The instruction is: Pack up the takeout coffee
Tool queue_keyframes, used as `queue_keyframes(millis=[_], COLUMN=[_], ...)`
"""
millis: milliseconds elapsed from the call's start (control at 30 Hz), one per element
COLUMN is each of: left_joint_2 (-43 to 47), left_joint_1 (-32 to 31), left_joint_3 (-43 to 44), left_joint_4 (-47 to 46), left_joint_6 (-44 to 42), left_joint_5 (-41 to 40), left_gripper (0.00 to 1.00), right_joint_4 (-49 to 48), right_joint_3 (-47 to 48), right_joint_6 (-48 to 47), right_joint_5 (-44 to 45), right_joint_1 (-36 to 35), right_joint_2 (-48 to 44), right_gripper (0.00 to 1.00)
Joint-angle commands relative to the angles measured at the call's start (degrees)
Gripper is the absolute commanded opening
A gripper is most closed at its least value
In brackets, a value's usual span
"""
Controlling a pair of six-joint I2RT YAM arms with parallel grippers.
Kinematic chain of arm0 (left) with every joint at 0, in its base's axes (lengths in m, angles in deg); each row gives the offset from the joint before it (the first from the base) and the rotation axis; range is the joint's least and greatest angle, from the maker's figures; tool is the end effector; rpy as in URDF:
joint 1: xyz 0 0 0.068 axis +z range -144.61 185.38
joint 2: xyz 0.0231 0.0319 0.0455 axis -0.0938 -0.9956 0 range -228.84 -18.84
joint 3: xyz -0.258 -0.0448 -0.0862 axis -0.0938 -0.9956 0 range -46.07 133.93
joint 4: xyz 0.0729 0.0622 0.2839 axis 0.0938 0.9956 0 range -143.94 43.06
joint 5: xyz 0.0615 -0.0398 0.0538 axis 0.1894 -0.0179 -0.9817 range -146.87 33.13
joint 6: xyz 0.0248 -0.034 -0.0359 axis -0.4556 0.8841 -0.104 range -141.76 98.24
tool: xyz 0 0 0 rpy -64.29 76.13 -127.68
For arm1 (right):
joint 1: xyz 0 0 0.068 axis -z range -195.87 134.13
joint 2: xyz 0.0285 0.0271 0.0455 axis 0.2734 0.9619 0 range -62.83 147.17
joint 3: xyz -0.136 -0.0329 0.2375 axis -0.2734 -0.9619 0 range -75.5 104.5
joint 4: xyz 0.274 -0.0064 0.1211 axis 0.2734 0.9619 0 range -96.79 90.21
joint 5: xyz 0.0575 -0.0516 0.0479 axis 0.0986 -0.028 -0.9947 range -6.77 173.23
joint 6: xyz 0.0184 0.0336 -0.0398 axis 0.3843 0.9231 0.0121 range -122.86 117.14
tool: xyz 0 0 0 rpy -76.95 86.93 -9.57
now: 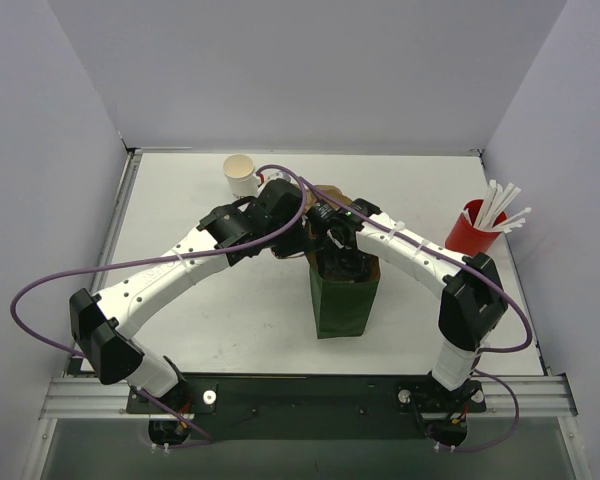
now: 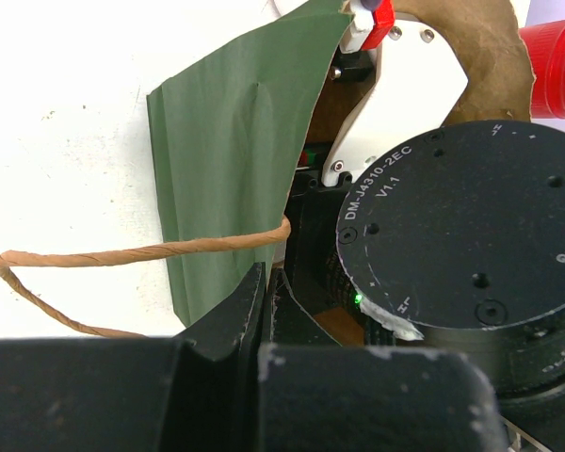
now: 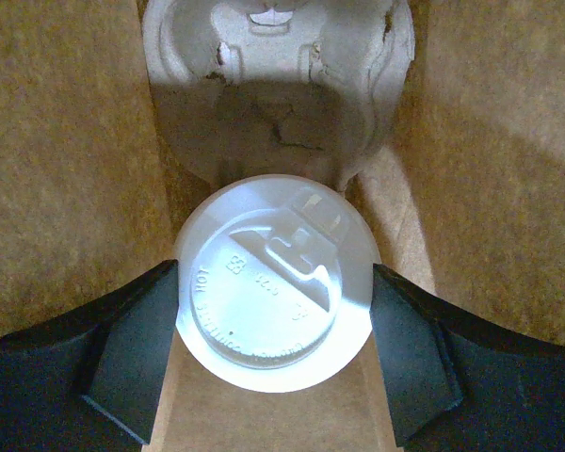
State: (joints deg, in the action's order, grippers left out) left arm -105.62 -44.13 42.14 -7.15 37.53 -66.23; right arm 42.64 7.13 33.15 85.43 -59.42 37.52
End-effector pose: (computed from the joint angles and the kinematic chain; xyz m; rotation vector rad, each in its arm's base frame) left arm 0.2429 -0.2750 0.3679 -0.2933 2.4540 -0.7067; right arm 0.2921 0.2756 0.2436 -0.1731 2.7879 0.3200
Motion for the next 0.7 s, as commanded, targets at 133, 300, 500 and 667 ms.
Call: queue_keyframes(millis=[133, 300, 500, 667], left_joint_2=[1.6, 1.6, 1.6, 1.6], left_joint_1=[-0.2, -0.2, -0.1, -0.1], left_joint_3=[0.7, 0.7, 0.7, 0.7], left_joint_4=[-2.7, -2.6, -2.5, -2.3], left_joint_6=[-0.1, 0.0, 0.0, 0.0], left_joint_5=[-0.7, -0.7, -0.7, -0.8], left_gripper=[0.00, 0.00, 0.00, 0.00], right_joint_4=[9.1, 9.2, 9.5, 10.0], right_joint_3=[-2.7, -2.7, -2.6, -2.0], right_joint_6=[0.4, 0.4, 0.3, 0.3], right_joint_5=[-0.3, -0.4, 0.0, 0.2], right_joint_1=[-0.6, -0.6, -0.6, -0.6], right_joint_2=[1.9, 1.5, 0.8, 0.0], right_gripper=[0.45, 0.48, 0.64, 0.82])
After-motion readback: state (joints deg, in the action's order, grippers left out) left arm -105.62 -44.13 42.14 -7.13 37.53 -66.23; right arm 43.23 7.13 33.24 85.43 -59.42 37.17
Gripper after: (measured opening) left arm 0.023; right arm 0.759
